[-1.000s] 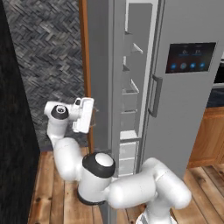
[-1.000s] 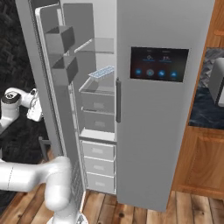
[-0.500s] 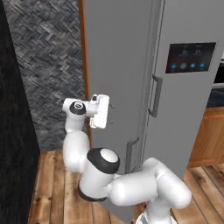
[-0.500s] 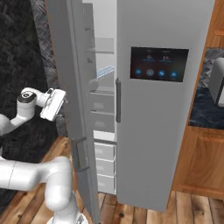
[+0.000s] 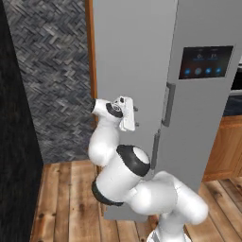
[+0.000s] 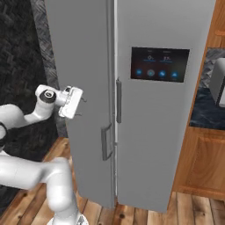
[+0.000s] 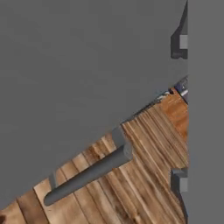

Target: The ice cube tray has been filled with water. Take the tray and place it in the freezer to make ice. Close the freezer door after placing the tray.

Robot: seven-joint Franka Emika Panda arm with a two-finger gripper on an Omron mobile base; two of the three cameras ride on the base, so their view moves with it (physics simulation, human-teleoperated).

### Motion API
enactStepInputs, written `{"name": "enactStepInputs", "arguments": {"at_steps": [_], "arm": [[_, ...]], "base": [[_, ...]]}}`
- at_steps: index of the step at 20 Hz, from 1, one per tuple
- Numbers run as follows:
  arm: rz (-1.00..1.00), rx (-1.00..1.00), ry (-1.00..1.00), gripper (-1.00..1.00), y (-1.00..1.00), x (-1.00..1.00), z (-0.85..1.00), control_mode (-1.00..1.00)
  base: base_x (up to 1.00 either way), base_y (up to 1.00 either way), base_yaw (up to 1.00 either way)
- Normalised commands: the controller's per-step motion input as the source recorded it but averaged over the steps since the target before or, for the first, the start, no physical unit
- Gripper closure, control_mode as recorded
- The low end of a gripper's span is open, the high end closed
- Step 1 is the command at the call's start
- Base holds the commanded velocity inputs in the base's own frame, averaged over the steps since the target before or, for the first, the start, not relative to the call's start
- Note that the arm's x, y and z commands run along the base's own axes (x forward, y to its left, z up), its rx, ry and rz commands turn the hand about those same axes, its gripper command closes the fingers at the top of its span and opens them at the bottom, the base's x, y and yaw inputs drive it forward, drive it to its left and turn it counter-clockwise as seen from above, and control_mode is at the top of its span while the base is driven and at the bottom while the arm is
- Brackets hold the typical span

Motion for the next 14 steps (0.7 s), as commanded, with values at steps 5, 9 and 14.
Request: {"name": "enactStepInputs", "arguments": {"at_steps": [5, 9, 14], "arm": [[0.43, 0.27, -0.04, -1.0, -1.0, 0.39, 0.15, -1.0], [0.45, 0.28, -0.03, -1.0, -1.0, 0.46, 0.14, -1.0], [0.47, 0.28, 0.0, -1.0, -0.97, 0.52, 0.12, -1.0]], "base": [[0.0, 0.0, 0.0], [0.0, 0.0, 0.0], [0.0, 0.0, 0.0]]}}
